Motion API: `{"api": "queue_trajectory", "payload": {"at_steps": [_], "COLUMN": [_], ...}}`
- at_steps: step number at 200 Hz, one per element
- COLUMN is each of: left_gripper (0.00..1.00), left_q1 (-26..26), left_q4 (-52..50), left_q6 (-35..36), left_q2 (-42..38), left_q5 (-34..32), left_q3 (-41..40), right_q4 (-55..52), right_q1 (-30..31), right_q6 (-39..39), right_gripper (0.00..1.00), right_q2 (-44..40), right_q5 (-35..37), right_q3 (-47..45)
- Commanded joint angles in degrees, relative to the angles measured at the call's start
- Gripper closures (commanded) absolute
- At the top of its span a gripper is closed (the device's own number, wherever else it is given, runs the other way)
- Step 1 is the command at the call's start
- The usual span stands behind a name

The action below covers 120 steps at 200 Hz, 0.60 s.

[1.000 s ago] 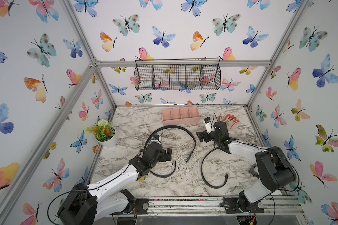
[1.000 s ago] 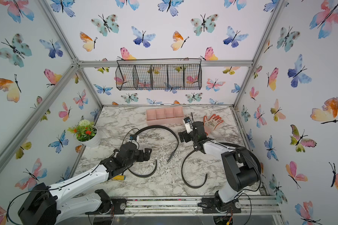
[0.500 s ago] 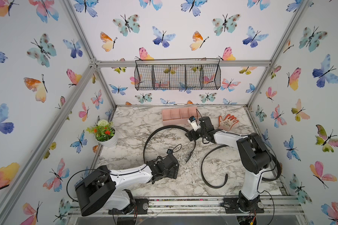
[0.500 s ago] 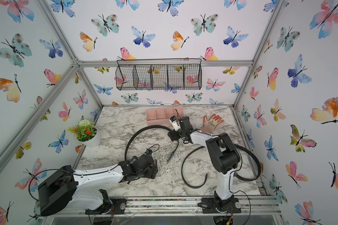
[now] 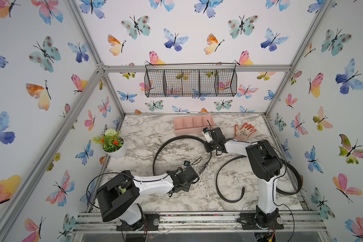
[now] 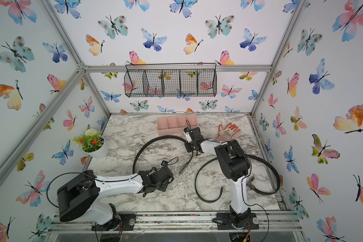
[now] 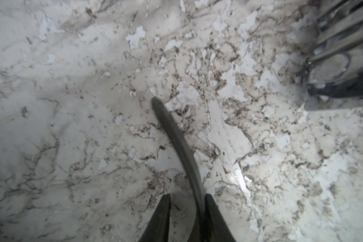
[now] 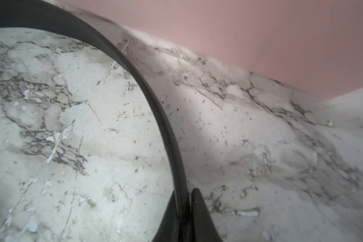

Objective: Place the belts into the storage roll
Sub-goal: Roll the belt at the center of the board.

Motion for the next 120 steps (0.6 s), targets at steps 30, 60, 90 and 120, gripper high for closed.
{"api": "queue_trajectory", "payload": {"at_steps": [30, 60, 90, 120], "left_gripper": [0.72, 0.74, 0.69, 0.14], "left_q1": [6.7, 12.3, 12.1, 11.2], "left_q4": [-4.6, 4.0, 4.9, -0.2], "left_q6": [-10.9, -15.2, -10.9, -1.5], "left_q2": [9.1, 12.1, 10.1, 0.4], "left_q5": [-5.2, 6.3, 8.2, 4.4], "left_q3": [13.3, 14.8, 15.7, 12.2], "right_q4": [4.8, 9.6, 13.8, 9.7], "right_q1": [2.2, 6.0, 6.9, 6.9], "right_q6": [18.3, 29.0, 31.7, 27.4], "right_gripper": [0.87, 0.88, 0.87, 0.70], "right_q2": [-12.4, -17.5, -17.8, -19.7], "right_q5": [-6.5, -6.8, -8.5, -6.8], "right_q3": [-15.0, -24.6, -30.1, -28.3]}}
